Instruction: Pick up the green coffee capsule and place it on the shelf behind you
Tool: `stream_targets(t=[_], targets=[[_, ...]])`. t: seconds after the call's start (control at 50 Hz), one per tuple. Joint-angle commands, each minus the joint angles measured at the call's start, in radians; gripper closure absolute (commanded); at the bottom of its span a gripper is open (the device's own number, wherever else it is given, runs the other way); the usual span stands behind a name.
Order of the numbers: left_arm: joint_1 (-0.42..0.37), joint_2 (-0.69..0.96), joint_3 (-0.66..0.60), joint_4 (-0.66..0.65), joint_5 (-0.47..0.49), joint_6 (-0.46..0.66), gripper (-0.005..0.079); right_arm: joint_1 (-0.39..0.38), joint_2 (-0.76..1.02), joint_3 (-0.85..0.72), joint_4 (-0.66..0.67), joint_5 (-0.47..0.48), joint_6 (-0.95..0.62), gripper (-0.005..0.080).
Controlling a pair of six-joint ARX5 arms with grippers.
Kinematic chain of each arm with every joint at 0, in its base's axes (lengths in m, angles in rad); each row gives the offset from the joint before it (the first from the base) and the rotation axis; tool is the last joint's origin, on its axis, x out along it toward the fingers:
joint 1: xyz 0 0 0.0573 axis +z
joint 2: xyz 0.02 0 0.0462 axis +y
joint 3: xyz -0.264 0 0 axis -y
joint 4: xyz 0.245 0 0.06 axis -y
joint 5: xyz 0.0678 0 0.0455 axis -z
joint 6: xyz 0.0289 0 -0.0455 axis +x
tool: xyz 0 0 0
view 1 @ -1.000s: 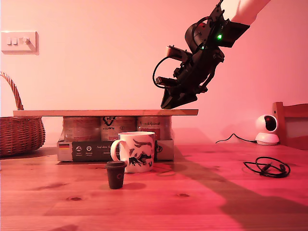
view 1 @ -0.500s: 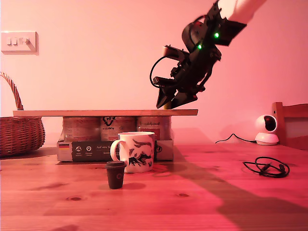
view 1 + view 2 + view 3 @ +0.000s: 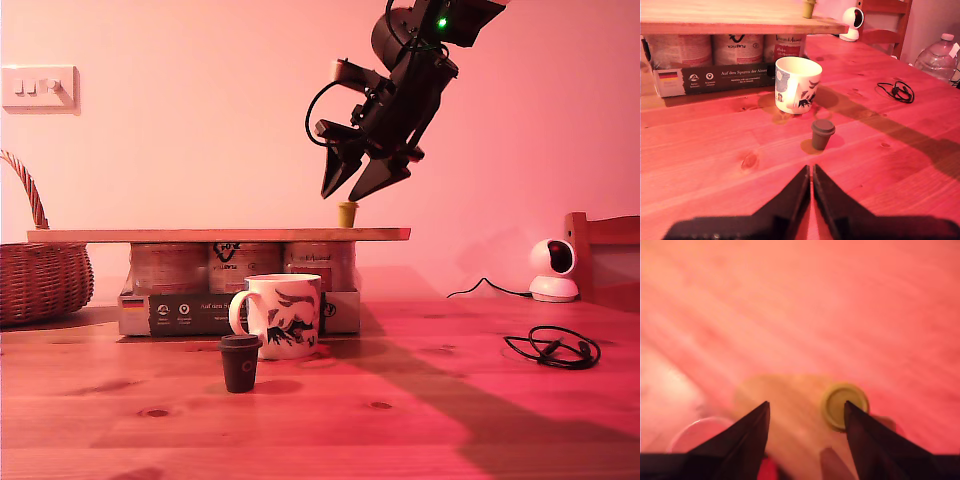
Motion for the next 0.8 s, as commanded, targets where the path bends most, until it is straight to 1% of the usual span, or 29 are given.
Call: stream_targets(t=[0.0,0.26,0.6,0.7,0.78], targets=[[-0.005,-0.007,0.003,-0.002,0.000,0.005,0.0764,0.013,-0.043,-0.010,-0.018,-0.021,-0.004,0.0324],[-0.005,-0.007,0.003,0.001,0.001,0.005,0.0764,0.036,-0.116,-0.010,0.071,-0.002,-0.011,0.0323],[-0.005,-0.007,0.003,0.001,0.001,0.005,0.0764,0.044,-0.170,-0.010,0.003,0.008,-0.021,0.0325],[-0.005,-0.007,0.003,0.001,0.001,0.005,0.0764,0.043,-0.173,-0.010,-0.058,0.008,-0.022,0.0356],[-0.005,-0.007,0.003,0.002,0.001,0.005,0.0764,0.044,-0.173,-0.010,-0.121,-0.002,-0.031,0.0452]])
